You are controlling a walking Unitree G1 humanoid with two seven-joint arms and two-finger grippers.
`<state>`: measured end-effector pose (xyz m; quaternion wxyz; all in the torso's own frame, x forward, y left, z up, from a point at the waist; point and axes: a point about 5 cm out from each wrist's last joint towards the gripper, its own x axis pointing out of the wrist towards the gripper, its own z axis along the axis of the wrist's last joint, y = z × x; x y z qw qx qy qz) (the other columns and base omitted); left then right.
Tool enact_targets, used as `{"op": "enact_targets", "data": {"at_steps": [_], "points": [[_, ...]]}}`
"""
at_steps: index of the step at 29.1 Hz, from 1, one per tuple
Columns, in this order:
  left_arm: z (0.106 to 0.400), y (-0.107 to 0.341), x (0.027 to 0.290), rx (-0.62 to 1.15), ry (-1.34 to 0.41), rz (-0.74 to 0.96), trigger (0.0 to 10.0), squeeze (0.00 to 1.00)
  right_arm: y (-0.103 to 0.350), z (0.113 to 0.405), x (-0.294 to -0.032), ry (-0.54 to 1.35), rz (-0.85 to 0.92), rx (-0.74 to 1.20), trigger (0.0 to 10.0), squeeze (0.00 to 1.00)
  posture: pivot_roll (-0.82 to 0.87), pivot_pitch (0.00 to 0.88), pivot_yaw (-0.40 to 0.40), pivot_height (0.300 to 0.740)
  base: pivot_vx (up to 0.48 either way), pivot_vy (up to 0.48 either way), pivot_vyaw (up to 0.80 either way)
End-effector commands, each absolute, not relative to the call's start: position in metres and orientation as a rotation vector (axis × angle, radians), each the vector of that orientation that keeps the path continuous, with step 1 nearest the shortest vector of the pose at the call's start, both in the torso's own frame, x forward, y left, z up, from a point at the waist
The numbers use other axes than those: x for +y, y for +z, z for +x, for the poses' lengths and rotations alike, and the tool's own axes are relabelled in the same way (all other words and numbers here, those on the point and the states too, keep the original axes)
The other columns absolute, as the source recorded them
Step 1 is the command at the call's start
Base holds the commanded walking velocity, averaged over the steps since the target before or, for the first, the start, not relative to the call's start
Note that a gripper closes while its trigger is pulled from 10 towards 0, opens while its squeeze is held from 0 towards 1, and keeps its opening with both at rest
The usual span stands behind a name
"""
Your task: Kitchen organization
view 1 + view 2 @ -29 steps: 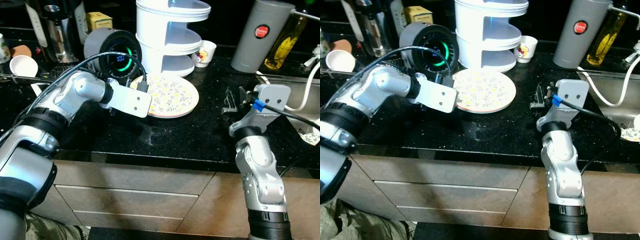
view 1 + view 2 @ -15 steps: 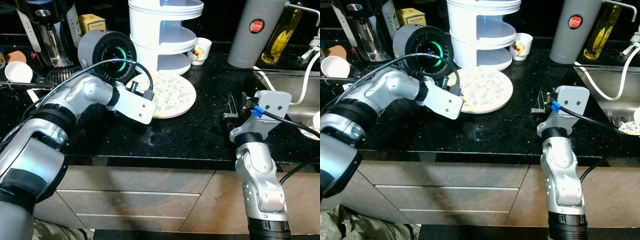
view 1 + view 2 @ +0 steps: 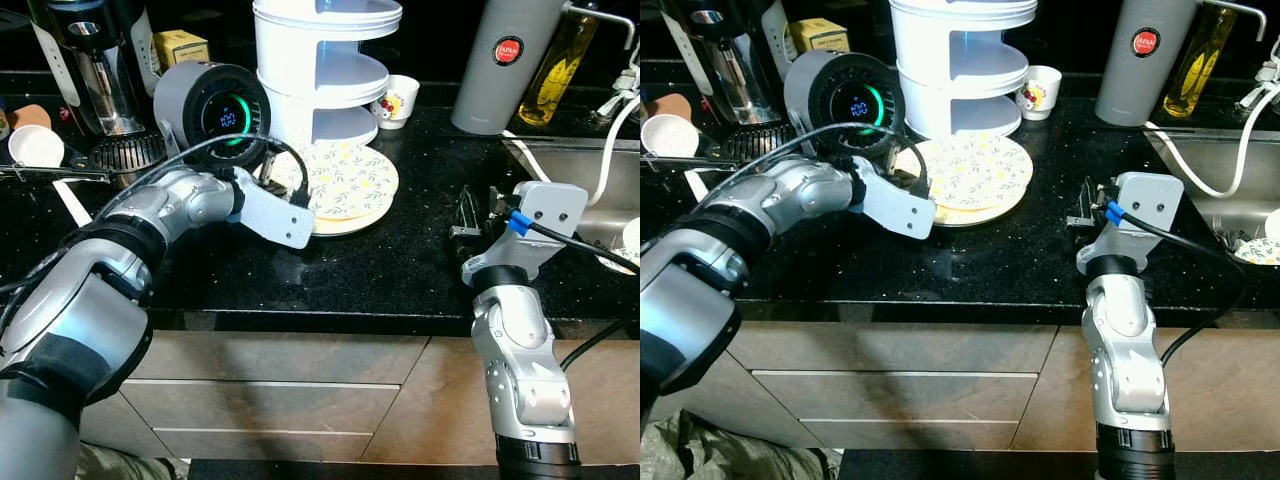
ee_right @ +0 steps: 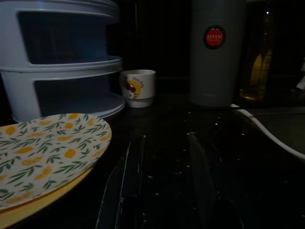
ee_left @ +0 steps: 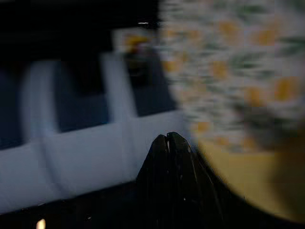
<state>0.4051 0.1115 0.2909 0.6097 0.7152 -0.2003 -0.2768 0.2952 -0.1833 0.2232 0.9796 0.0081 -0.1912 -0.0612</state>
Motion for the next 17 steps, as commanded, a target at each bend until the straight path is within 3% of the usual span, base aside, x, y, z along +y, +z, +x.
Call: {"op": "enact_targets", "data": {"at_steps": [1,4,5,6,7,8,9,17], "points": [[0.404,0.304,0.117,-0.517,-0.595,1.627,0.0,0.00,0.225,0.295,-0.184,-0.135,0.022,-0.389,10.0,0.00,0.05,0.045,0.031,0.740,0.000,0.000,0.00],[0.402,0.310,0.122,-0.506,-0.629,1.609,0.0,0.00,0.225,0.296,-0.183,-0.129,0.026,-0.389,10.0,0.00,0.06,0.043,0.028,0.740,0.000,0.000,0.00],[0.402,0.305,0.124,-0.446,-0.678,1.585,10.0,0.00,0.225,0.297,-0.182,-0.128,0.027,-0.389,10.0,0.00,0.06,0.043,0.028,0.740,0.000,0.000,0.00],[0.402,0.301,0.126,-0.406,-0.714,1.565,10.0,0.00,0.225,0.297,-0.182,-0.127,0.028,-0.390,10.0,0.00,0.06,0.043,0.028,0.740,0.000,0.000,0.00],[0.401,0.296,0.127,-0.358,-0.772,1.552,10.0,0.07,0.225,0.297,-0.181,-0.126,0.028,-0.390,10.0,0.00,0.06,0.040,0.030,0.740,0.000,0.000,0.00],[0.399,0.289,0.128,-0.316,-0.829,1.565,10.0,0.44,0.225,0.298,-0.181,-0.125,0.029,-0.390,10.0,0.00,0.06,0.040,0.030,0.740,0.000,0.000,0.00],[0.398,0.284,0.129,-0.286,-0.869,1.592,10.0,1.00,0.225,0.298,-0.181,-0.125,0.029,-0.390,10.0,0.00,0.06,0.035,0.032,0.740,0.000,0.000,0.00],[0.398,0.260,0.124,-0.175,-0.971,1.711,10.0,1.00,0.226,0.300,-0.181,-0.128,0.029,-0.396,10.0,0.00,0.05,0.022,0.035,0.740,0.000,0.000,0.00]]}}
